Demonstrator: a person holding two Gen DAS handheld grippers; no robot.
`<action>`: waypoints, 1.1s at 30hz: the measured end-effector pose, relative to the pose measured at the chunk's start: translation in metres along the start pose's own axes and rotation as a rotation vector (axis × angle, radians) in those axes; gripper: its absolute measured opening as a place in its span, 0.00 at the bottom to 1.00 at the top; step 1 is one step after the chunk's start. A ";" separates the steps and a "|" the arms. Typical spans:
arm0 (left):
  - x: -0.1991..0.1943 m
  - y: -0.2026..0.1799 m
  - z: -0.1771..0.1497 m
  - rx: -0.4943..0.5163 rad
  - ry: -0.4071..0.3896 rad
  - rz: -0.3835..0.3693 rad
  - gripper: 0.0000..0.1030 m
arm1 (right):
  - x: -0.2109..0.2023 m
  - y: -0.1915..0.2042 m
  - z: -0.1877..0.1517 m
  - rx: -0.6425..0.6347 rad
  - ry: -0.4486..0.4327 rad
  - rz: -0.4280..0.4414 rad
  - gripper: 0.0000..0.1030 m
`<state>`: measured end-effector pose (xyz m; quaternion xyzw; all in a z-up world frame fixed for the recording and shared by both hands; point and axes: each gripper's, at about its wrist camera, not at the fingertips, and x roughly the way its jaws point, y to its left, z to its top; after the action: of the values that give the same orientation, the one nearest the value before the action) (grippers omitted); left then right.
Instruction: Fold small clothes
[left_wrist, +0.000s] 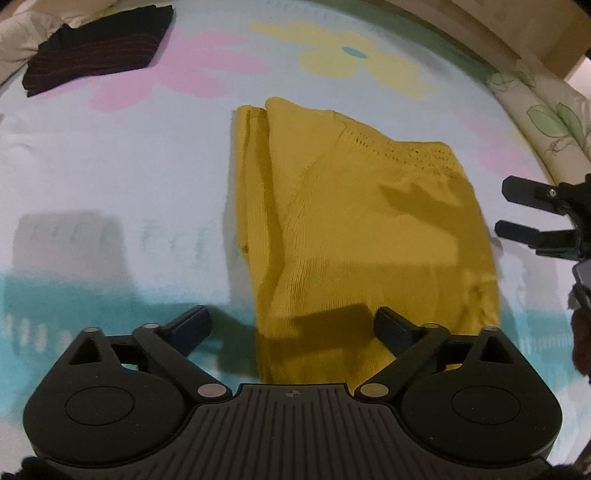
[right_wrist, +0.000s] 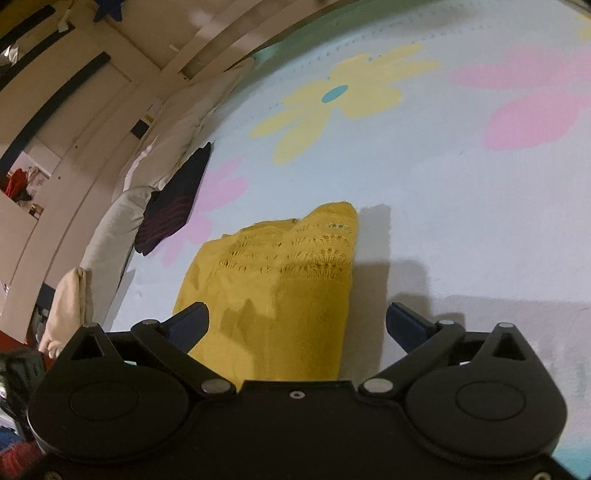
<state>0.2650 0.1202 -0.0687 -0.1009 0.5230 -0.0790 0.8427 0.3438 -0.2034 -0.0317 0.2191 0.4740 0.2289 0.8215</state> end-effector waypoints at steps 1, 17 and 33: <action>0.004 -0.001 0.004 -0.001 -0.008 -0.003 0.99 | 0.004 -0.001 0.000 0.004 0.005 0.009 0.99; 0.032 -0.006 0.031 0.008 -0.098 -0.098 0.99 | 0.049 -0.015 0.010 0.100 0.000 0.129 1.00; 0.012 0.003 0.007 0.090 0.060 -0.200 0.99 | 0.047 -0.017 0.012 0.047 0.042 0.171 1.00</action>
<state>0.2768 0.1210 -0.0762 -0.1125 0.5310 -0.1892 0.8183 0.3788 -0.1911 -0.0682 0.2732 0.4757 0.2916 0.7836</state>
